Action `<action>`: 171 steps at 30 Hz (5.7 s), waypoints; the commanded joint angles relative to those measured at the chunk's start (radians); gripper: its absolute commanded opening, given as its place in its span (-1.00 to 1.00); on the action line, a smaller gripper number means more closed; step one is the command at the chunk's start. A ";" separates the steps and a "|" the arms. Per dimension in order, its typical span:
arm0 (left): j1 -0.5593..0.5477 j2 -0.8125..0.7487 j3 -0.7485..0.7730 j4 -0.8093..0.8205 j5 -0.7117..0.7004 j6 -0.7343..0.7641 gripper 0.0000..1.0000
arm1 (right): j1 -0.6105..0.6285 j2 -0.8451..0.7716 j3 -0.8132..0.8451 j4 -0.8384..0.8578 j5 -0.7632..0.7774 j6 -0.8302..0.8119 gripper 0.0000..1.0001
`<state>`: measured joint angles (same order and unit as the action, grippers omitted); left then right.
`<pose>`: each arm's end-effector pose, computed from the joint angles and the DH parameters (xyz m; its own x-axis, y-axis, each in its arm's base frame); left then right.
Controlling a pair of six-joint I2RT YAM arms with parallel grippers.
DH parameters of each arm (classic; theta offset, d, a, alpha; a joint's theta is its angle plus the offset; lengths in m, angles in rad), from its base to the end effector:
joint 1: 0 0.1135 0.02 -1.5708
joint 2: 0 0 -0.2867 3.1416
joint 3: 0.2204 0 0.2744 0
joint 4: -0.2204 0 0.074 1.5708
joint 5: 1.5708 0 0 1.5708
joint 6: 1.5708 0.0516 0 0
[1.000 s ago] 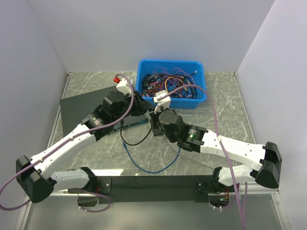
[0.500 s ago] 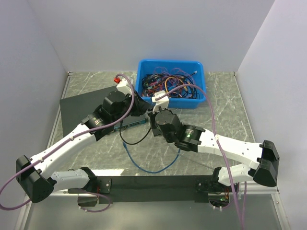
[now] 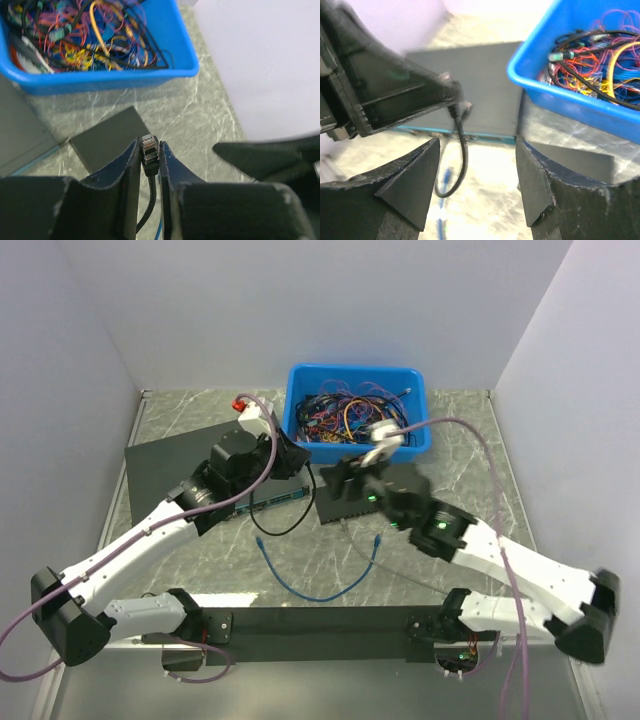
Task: Insert the plug into the switch port
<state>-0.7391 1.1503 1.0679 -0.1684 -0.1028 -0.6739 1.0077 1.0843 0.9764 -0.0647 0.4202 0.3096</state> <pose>0.2225 -0.1956 0.3819 -0.5156 -0.3699 -0.7728 0.3517 0.7311 -0.5846 0.1662 0.2238 0.3769 -0.2572 0.1137 -0.9596 -0.5031 0.8321 0.2334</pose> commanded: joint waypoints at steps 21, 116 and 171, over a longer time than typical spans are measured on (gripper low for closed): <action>0.017 -0.199 -0.097 0.564 0.699 0.036 -0.99 | -0.498 0.112 -0.324 1.527 -1.399 0.976 0.25; -0.056 -0.046 -0.111 0.303 0.196 0.117 0.82 | -0.485 -0.209 -0.044 -0.356 -0.361 0.009 -1.00; 0.084 0.661 0.043 0.500 0.391 0.145 0.63 | -0.224 0.299 -0.328 -0.090 -0.189 0.304 -1.00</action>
<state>-0.6640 1.7950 1.0668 0.2615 0.2352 -0.5434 0.7769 1.3624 0.6403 -0.1833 0.1959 0.5919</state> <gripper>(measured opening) 0.817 0.197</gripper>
